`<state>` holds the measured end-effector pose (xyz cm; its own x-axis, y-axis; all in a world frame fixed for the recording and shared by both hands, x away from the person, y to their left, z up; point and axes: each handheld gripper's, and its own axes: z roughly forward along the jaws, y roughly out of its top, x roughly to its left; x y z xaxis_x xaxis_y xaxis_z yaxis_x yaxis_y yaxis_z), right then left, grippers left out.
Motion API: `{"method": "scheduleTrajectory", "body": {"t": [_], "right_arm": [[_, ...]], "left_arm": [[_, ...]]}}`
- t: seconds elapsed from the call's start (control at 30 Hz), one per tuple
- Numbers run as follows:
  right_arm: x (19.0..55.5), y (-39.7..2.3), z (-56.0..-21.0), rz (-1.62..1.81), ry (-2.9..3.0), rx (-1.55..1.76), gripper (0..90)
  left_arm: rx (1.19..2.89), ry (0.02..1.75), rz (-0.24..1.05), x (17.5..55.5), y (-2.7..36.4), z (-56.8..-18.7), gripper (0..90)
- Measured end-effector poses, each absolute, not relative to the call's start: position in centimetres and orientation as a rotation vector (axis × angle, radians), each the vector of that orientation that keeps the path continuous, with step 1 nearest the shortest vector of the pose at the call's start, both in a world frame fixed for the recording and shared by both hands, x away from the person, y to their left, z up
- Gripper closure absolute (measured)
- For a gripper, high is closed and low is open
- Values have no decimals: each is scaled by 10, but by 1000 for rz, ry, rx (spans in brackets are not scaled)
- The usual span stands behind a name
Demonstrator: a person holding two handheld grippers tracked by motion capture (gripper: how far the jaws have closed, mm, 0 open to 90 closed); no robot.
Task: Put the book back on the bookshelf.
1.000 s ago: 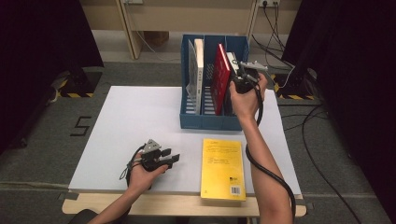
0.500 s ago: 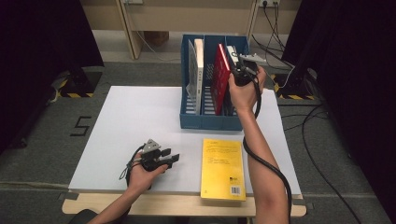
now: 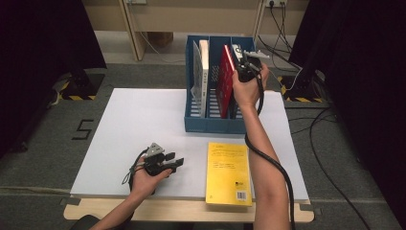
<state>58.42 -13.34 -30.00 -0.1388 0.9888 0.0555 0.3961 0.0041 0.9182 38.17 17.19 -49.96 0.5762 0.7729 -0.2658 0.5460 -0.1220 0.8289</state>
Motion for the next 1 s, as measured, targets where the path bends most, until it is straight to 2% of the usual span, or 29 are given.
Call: {"method": "scheduleTrajectory", "body": {"t": [1.0], "right_arm": [[592,-142,-303,1149,1670,1474,741]], "left_arm": [[1801,1079,288,381,172,-499,487]]}}
